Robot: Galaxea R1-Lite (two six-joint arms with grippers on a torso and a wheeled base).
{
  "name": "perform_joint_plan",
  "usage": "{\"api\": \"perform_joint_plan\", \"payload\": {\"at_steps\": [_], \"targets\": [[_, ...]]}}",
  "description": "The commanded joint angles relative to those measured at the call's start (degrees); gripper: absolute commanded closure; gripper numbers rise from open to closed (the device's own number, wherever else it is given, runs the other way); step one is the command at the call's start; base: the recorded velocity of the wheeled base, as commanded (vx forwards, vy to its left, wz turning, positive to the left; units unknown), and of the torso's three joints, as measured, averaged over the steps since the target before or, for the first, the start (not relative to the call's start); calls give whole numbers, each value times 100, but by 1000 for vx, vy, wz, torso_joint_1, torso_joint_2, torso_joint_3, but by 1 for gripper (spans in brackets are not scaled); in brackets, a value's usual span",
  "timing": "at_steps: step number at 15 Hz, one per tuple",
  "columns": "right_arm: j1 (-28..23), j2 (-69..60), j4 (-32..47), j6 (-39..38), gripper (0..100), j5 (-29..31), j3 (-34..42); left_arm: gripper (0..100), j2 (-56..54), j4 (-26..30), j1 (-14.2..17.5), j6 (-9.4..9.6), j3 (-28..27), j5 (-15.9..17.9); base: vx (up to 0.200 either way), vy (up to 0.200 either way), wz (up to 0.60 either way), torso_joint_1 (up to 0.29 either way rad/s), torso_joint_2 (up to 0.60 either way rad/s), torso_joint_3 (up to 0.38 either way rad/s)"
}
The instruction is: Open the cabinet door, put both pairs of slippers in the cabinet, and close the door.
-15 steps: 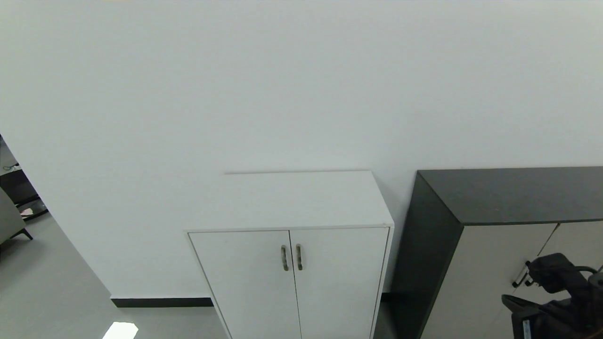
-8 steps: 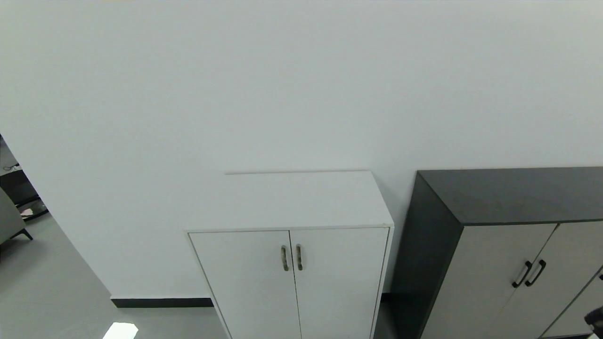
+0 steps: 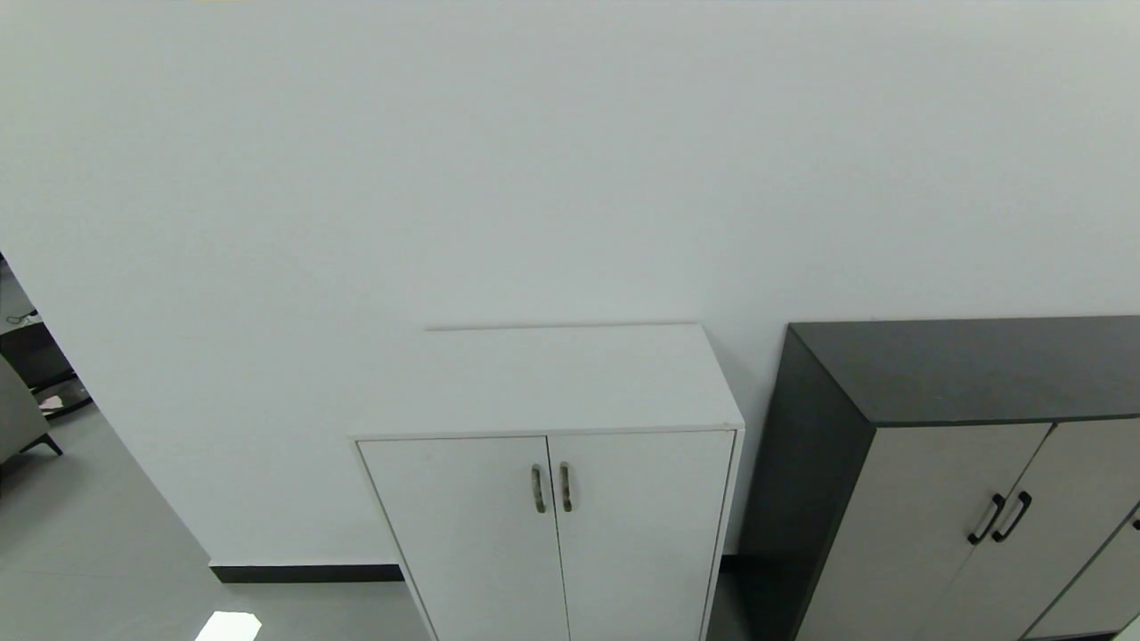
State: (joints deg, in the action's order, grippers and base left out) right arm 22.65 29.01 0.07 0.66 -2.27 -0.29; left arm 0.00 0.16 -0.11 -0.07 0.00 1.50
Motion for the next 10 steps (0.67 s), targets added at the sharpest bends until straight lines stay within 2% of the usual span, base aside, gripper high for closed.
{"api": "perform_joint_plan", "payload": {"at_steps": [1,3,5,7,10], "targets": [[-33,-203,-7,4,100,7,29,100,9,2,2,-1,0,-1,0,0,0,0,0,0],[-481,-643,-7,4,100,33,29,100,0,2,2,-1,0,-1,0,0,0,0,0,0],[-1316,-1381,-7,-4,100,33,29,100,9,2,2,-1,0,-1,0,0,0,0,0,0],[-1826,-1697,-7,-4,100,33,29,100,0,2,2,-1,0,-1,0,0,0,0,0,0],[-1922,-2277,-7,-13,100,33,29,100,0,2,2,-10,0,-9,0,0,0,0,0,0]]}}
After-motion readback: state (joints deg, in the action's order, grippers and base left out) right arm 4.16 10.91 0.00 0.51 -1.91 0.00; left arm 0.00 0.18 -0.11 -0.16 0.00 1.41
